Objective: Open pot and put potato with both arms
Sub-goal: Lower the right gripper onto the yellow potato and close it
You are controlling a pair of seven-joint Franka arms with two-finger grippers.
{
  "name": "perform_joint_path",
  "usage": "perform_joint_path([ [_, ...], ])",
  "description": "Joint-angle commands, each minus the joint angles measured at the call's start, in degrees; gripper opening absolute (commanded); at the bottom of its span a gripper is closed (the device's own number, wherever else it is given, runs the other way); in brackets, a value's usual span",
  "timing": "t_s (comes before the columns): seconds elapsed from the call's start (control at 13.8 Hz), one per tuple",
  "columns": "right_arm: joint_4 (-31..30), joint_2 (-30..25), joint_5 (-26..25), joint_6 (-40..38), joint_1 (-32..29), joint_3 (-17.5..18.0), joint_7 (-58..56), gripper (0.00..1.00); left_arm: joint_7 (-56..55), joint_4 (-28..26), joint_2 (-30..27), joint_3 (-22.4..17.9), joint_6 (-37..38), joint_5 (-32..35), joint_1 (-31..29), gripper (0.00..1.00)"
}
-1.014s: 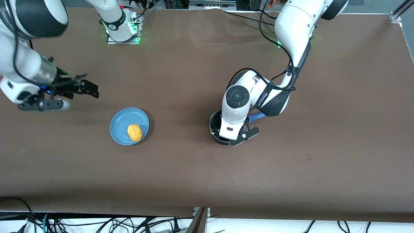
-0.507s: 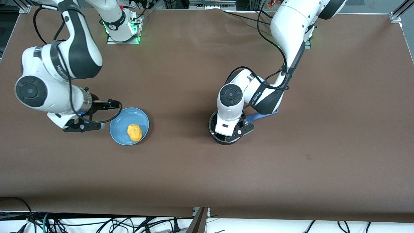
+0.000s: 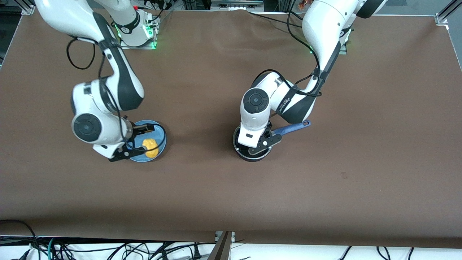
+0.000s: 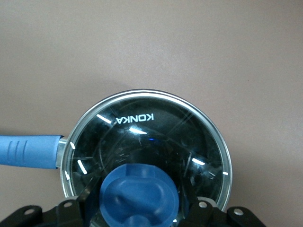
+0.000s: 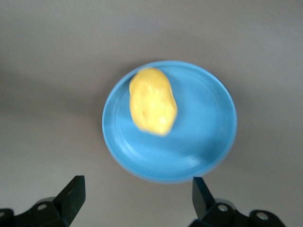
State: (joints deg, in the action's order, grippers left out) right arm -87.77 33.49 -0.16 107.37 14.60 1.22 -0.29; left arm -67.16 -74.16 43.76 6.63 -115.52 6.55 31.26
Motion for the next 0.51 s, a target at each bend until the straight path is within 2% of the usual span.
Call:
perform_joint_path([
  [0.0,0.1,2.9,-1.2,4.3,1.0,-0.1,-1.5,1.00,-0.4,-3.8,-2.7,0.3,-0.4,1.6,-0.4,0.71],
  [0.22,0.1,5.1,-3.6,7.7,0.4,-0.2,-7.6,1.00,-0.4,-3.8,-2.7,0.3,-0.7,1.6,-0.5,0.71],
  [0.29,0.1,5.7,-3.6,8.8,0.2,-0.3,-9.3,1.00,-0.4,-3.9,-2.6,0.3,-1.0,1.7,-0.6,0.68],
  [0.36,0.1,6.5,-3.6,9.9,0.1,-0.3,-9.9,1.00,-0.4,-3.9,-2.6,0.3,-1.1,1.6,-0.5,0.59],
  [0.43,0.2,7.6,-3.6,11.4,0.5,-0.3,-9.4,1.00,-0.4,-3.8,-2.7,0.3,-1.1,1.6,-0.6,0.57],
])
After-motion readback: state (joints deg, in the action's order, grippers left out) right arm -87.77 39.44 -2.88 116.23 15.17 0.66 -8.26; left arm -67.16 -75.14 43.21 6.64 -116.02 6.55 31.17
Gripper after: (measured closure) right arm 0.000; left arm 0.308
